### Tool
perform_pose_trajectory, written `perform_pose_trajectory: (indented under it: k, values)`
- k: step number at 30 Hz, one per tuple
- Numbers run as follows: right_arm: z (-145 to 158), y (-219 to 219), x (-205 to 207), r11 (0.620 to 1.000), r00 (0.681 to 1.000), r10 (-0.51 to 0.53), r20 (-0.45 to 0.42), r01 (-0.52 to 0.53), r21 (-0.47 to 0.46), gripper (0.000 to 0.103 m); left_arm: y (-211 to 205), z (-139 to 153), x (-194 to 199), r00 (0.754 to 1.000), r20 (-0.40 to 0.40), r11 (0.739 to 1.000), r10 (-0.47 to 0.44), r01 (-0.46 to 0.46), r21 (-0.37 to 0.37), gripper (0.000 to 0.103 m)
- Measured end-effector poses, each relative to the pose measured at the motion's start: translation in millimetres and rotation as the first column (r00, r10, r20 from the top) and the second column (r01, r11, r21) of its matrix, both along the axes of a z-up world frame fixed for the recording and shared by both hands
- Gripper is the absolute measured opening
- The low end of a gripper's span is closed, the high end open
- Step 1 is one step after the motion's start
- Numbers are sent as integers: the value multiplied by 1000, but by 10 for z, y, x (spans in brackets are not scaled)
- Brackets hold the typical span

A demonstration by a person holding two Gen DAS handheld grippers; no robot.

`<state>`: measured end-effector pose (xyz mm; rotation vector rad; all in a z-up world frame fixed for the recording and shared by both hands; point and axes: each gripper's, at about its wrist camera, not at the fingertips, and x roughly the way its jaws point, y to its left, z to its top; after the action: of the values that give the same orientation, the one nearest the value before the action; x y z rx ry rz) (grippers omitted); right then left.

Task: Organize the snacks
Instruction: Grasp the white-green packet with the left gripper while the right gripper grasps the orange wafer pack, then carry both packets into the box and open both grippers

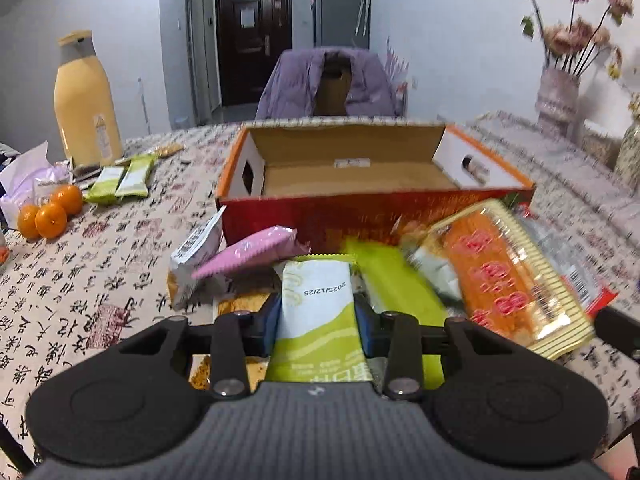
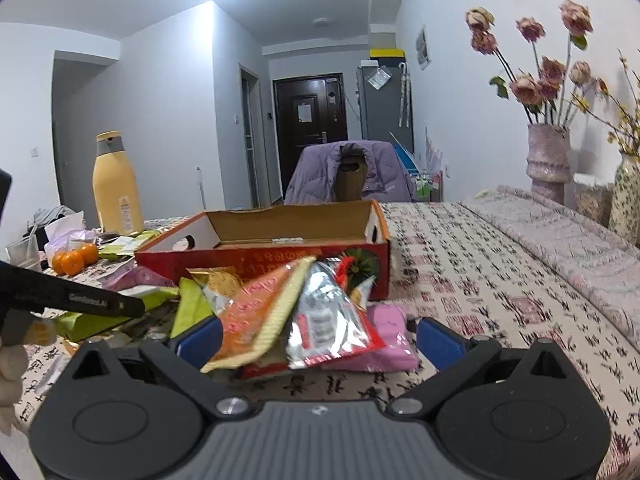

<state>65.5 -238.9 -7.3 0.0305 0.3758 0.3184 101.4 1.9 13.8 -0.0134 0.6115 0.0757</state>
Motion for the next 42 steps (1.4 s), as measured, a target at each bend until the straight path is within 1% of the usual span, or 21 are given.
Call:
perform_pose_trajectory:
  k: [5, 8, 12, 14, 16, 19, 22, 24, 25, 27, 29, 30, 32, 36, 42]
  values:
    - [108, 245, 87, 998, 999, 38, 23, -37, -41, 103, -18, 151, -138, 996, 85, 1000, -17, 17, 5, 38]
    - [133, 455, 190, 994, 998, 59, 26, -56, -94, 103, -8, 197, -175, 993, 116, 1000, -20, 21, -6, 38]
    - [104, 727, 351, 985, 998, 65, 7, -63, -163, 101, 41, 225, -214, 991, 134, 999, -25, 30, -37, 38]
    - [68, 861, 411, 978, 999, 51, 2, -50, -202, 94, 71, 230, -224, 990, 142, 998, -27, 34, -50, 38]
    - [20, 973, 458, 970, 1000, 29, 0, -29, -243, 92, 105, 225, -230, 989, 145, 997, -27, 36, -61, 38]
    - [-91, 1098, 525, 950, 1000, -4, -17, -1, -311, 85, 149, 197, -226, 989, 142, 996, -29, 40, -73, 38]
    - [-229, 1181, 539, 922, 999, -32, -16, 23, -387, 86, 185, 168, -220, 990, 137, 995, -34, 46, -85, 38]
    - [-276, 1195, 522, 912, 999, -43, -8, 36, -409, 81, 200, 151, -228, 990, 138, 995, -37, 50, -89, 38]
    - [-283, 1193, 507, 908, 999, -50, 2, 46, -417, 75, 204, 147, -227, 990, 138, 995, -38, 51, -91, 38]
    - [-263, 1156, 485, 916, 999, -49, 3, 46, -399, 71, 217, 132, -227, 990, 135, 994, -40, 53, -97, 38]
    - [-232, 1098, 466, 924, 999, -45, 2, 42, -380, 60, 226, 119, -230, 990, 134, 994, -39, 53, -100, 38]
    - [-227, 1086, 458, 924, 999, -43, 6, 42, -381, 58, 229, 116, -227, 990, 132, 994, -38, 52, -101, 38]
    - [-212, 1050, 438, 928, 999, -31, 8, 32, -372, 47, 239, 108, -224, 991, 130, 993, -36, 50, -105, 38]
    - [-173, 980, 393, 941, 1000, -10, 13, 14, -337, 40, 233, 116, -238, 991, 132, 993, -34, 49, -105, 38]
    - [-32, 843, 346, 965, 999, 13, 40, -2, -264, 38, 231, 174, -251, 989, 144, 993, -37, 53, -108, 38]
